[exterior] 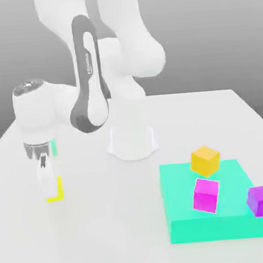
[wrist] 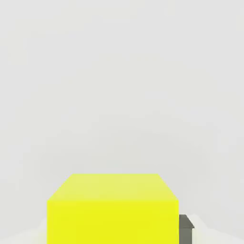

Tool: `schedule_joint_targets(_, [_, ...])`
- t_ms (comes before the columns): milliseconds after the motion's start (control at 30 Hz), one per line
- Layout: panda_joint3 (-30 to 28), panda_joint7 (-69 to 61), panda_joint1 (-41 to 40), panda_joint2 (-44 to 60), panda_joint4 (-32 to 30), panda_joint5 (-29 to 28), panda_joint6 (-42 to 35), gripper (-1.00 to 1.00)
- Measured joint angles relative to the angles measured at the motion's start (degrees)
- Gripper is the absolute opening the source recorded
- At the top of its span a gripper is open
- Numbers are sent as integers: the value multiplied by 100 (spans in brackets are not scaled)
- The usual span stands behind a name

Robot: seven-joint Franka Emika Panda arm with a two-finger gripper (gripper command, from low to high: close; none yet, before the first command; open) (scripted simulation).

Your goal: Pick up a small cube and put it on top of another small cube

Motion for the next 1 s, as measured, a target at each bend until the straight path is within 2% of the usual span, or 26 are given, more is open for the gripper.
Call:
schedule_joint_targets(167, [791, 877, 906, -963, -23, 426, -884, -100])
schedule_joint_targets(667, [3327, 3677, 4298, -3549, -58, 2294, -3338, -100])
schedule_joint_targets(733, [3543, 3838, 4450, -3430, -114, 2411, -3166, -100])
schedule_joint_targets(900, [3904, 3919, 4387, -2531, -323, 2526, -2066, -100])
schedule_joint_targets(933, [3945, 3925, 4375, -2402, -352, 2537, -1909, 100])
schedule_joint_targets(1000, [3946, 3925, 4375, -2402, -352, 2537, -1909, 100])
